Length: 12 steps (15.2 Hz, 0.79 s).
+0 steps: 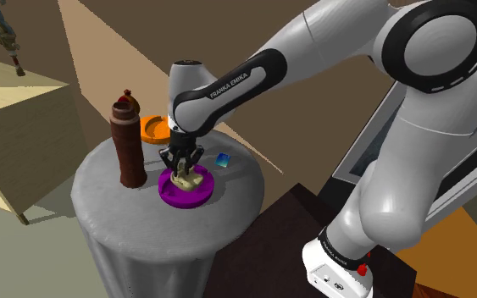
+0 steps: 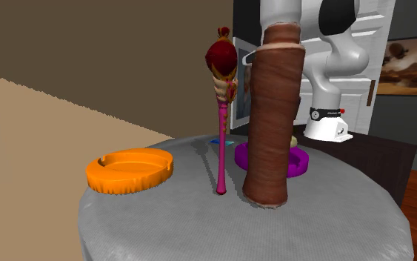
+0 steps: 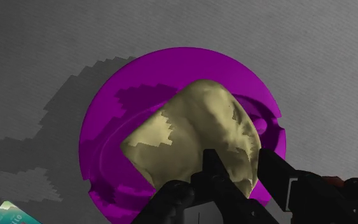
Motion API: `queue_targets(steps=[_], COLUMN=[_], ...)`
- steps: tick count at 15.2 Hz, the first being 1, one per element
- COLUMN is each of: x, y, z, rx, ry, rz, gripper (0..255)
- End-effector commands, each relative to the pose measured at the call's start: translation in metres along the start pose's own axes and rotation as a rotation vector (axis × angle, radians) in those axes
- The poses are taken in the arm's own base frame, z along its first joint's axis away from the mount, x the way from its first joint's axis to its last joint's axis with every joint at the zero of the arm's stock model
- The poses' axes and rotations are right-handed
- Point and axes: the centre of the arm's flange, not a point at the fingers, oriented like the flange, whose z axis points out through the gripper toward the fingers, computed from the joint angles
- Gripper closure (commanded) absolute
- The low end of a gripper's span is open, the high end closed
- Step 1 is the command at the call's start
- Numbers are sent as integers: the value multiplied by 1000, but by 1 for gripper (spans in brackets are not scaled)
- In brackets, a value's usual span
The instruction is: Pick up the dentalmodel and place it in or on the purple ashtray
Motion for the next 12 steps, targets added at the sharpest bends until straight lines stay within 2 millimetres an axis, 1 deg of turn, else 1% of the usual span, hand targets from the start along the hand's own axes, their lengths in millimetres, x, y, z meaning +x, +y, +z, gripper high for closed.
queue_targets(steps=[1,2,10,11,12], x=[1,2,2,3,3], y=[0,0,0,-1,-2], z=[12,17,17,15,15], rx=[0,0,0,0,0], ry=[1,1,1,1,1], rz=[0,0,0,0,0], gripper=[255,255,255,0,0])
